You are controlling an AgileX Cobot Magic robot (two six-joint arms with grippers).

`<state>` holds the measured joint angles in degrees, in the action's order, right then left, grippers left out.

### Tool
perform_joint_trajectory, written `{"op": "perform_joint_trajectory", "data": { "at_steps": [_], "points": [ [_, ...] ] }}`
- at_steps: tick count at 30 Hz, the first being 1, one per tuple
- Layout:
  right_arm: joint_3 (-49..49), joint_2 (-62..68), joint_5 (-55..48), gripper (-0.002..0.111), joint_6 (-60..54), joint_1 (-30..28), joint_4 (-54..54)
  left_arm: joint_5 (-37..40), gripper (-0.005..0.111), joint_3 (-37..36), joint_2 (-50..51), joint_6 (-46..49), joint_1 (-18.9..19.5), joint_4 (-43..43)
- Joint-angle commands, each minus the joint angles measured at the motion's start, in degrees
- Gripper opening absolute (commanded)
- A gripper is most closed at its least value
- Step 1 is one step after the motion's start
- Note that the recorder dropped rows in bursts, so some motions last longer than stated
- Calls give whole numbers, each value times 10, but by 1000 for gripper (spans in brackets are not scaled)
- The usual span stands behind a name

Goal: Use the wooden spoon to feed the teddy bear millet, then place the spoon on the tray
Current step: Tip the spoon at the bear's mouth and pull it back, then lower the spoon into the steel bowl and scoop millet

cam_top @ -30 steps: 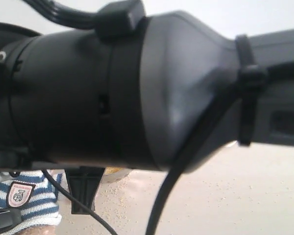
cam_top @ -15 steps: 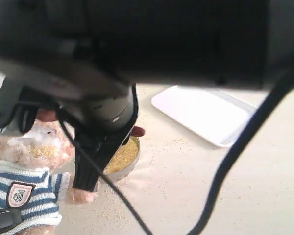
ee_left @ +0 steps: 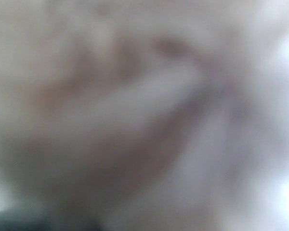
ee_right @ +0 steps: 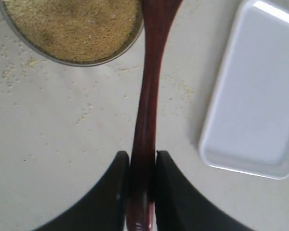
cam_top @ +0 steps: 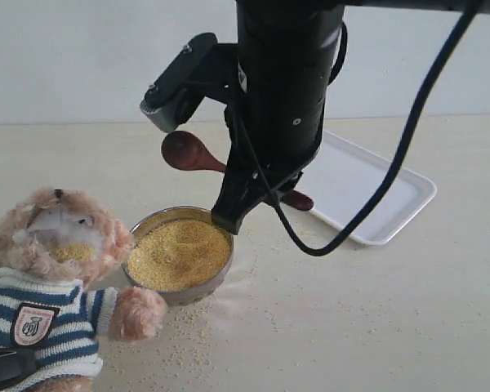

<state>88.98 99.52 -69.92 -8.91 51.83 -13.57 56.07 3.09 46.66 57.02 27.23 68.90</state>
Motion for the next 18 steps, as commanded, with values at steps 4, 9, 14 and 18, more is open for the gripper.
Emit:
{"op": "perform_joint_trajectory", "data": {
  "at_steps": [4, 9, 14, 18],
  "points": [
    [3, 59, 0, 1, -56, -33, 68, 7, 5, -1, -5, 4, 2, 11],
    [3, 91, 0, 1, -50, -25, -9, 7, 5, -1, -5, 4, 2, 11],
    [3, 105, 0, 1, -42, 4, -89, 7, 5, -1, -5, 4, 2, 11],
    [3, 125, 0, 1, -37, 34, -166, 7, 5, -1, -5, 4, 2, 11]
  ]
}}
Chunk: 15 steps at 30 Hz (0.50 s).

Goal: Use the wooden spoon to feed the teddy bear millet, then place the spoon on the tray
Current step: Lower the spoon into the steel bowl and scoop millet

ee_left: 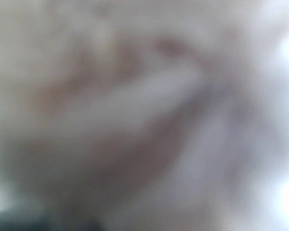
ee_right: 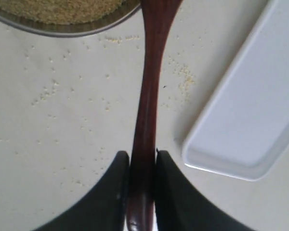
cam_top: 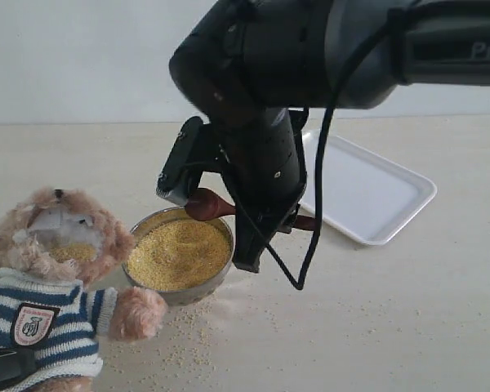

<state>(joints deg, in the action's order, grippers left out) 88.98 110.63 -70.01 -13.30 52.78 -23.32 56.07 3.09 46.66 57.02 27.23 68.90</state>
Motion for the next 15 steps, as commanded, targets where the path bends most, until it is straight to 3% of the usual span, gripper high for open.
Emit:
{"op": "perform_joint_trajectory", "data": {
  "at_steps": [1, 6, 15],
  "points": [
    [3, 22, 0, 1, 9, 38, -96, 7, 5, -1, -5, 4, 2, 11],
    [3, 54, 0, 1, 23, 69, -174, 7, 5, -1, -5, 4, 2, 11],
    [3, 80, 0, 1, 30, 84, -210, 7, 5, -1, -5, 4, 2, 11]
  ]
}}
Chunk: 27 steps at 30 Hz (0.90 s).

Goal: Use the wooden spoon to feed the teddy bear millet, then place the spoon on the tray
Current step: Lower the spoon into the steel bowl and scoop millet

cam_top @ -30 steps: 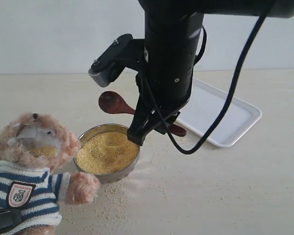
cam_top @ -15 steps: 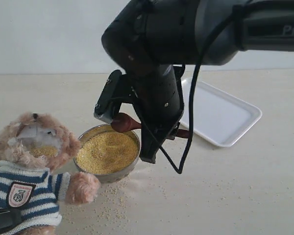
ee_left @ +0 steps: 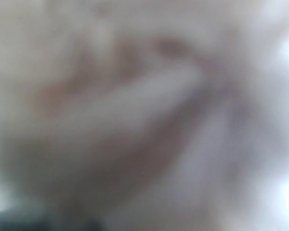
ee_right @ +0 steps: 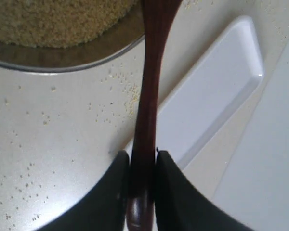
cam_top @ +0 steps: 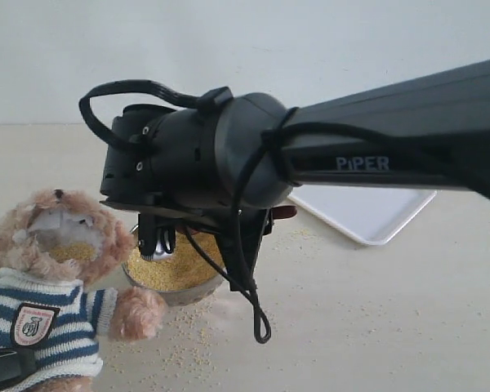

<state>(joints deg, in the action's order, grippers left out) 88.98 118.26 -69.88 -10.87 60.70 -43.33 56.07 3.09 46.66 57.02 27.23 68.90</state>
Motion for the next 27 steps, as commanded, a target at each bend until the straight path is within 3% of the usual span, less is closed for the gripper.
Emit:
{"op": "perform_joint_trajectory", "data": {
  "at_steps": [1, 27],
  "points": [
    [3, 4, -1, 1, 5, 4, -10, 7, 5, -1, -5, 4, 2, 11],
    [2, 24, -1, 1, 9, 5, -4, 7, 5, -1, -5, 4, 2, 11]
  ]
}}
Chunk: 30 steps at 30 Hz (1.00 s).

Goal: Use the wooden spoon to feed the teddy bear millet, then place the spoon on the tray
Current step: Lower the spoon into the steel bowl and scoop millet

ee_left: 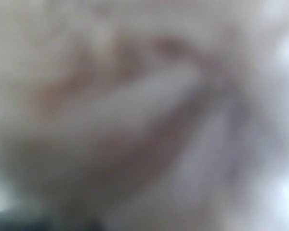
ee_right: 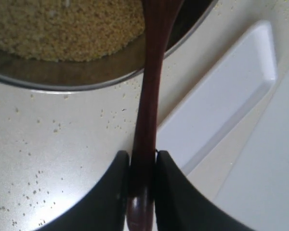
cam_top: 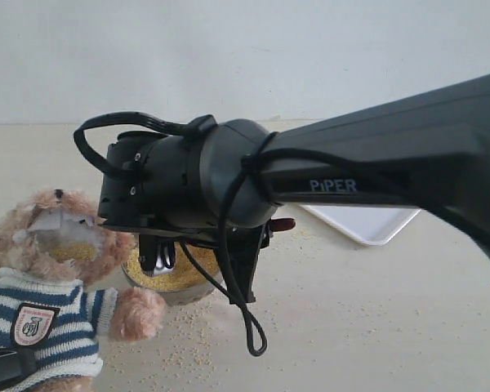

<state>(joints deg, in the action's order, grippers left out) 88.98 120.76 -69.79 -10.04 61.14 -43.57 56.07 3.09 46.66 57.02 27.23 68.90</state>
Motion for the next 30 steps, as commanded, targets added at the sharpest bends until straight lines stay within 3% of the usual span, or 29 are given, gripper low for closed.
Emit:
{"op": "perform_joint_trajectory", "data": {
  "at_steps": [1, 30],
  "points": [
    [2, -1, -2, 1, 1, 0, -2, 7, 5, -1, -5, 4, 2, 11],
    [3, -35, -2, 1, -8, -12, 152, 6, 5, -1, -5, 4, 2, 11]
  ]
}}
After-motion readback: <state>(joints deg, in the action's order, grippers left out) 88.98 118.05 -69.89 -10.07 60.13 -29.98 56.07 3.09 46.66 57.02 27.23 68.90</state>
